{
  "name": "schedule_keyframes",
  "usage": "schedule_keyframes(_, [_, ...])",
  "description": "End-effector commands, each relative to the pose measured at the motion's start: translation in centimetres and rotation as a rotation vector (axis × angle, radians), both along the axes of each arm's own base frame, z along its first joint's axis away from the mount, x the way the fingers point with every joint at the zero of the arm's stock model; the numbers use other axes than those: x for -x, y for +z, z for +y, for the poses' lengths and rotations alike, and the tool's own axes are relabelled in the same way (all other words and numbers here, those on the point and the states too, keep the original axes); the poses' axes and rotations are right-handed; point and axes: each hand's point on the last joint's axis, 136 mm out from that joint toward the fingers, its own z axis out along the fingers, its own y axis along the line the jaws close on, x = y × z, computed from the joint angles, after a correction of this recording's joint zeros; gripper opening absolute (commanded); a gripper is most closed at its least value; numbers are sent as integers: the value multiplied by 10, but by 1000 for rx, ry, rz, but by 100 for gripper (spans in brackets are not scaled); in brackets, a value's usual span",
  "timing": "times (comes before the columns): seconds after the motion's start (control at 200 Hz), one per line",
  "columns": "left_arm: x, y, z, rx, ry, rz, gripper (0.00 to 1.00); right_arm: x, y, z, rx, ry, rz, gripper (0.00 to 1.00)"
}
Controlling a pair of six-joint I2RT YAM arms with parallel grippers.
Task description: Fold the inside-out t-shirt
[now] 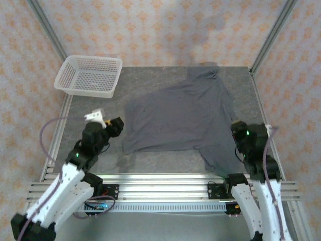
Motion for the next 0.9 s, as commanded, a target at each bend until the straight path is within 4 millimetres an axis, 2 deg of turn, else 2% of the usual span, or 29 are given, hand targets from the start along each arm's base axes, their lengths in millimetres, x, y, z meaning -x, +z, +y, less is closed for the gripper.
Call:
schedule_keyframes(0.0, [-48, -6, -4, -159, 18, 164, 58, -66, 30, 56, 80, 330, -106, 43])
schedule_keyframes(0.1, [-99, -35, -19, -206, 2, 351, 58, -98, 6, 94, 173, 487, 41, 43])
schedule_keyframes(0.215, [-158, -67, -28, -196, 22, 433, 57, -119, -24, 125, 161, 578, 153, 44])
schedule_keyframes(0.28, [-187, -87, -28, -186, 41, 471, 57, -124, -35, 137, 144, 602, 176, 44])
schedule_keyframes(0.31, [-199, -106, -28, -177, 43, 507, 57, -125, -39, 140, 142, 610, 185, 44])
schedule_keyframes(0.395, [-221, -130, -31, -141, 35, 551, 58, -123, -46, 140, 148, 609, 214, 45])
schedule_keyframes(0.445, [-228, -140, -37, -123, 6, 568, 56, -121, -48, 138, 156, 605, 222, 45])
schedule_keyframes(0.545, [-231, -148, -59, -51, -94, 579, 43, -116, -52, 131, 183, 589, 236, 46])
schedule_keyframes(0.605, [-227, -149, -67, -26, -136, 588, 26, -115, -51, 128, 195, 578, 239, 46])
schedule_keyframes(0.661, [-222, -147, -66, -34, -138, 593, 0, -116, -48, 127, 194, 573, 232, 46])
schedule_keyframes(0.716, [-217, -140, -61, -55, -136, 583, 0, -118, -44, 128, 189, 572, 223, 46])
schedule_keyframes(0.771, [-214, -123, -59, -60, -144, 542, 0, -120, -39, 129, 186, 570, 212, 46])
schedule_keyframes(0.836, [-209, -99, -64, -48, -173, 475, 0, -123, -36, 129, 188, 566, 200, 46])
schedule_keyframes(0.896, [-198, -79, -77, -60, -229, 411, 0, -124, -37, 129, 190, 562, 201, 46])
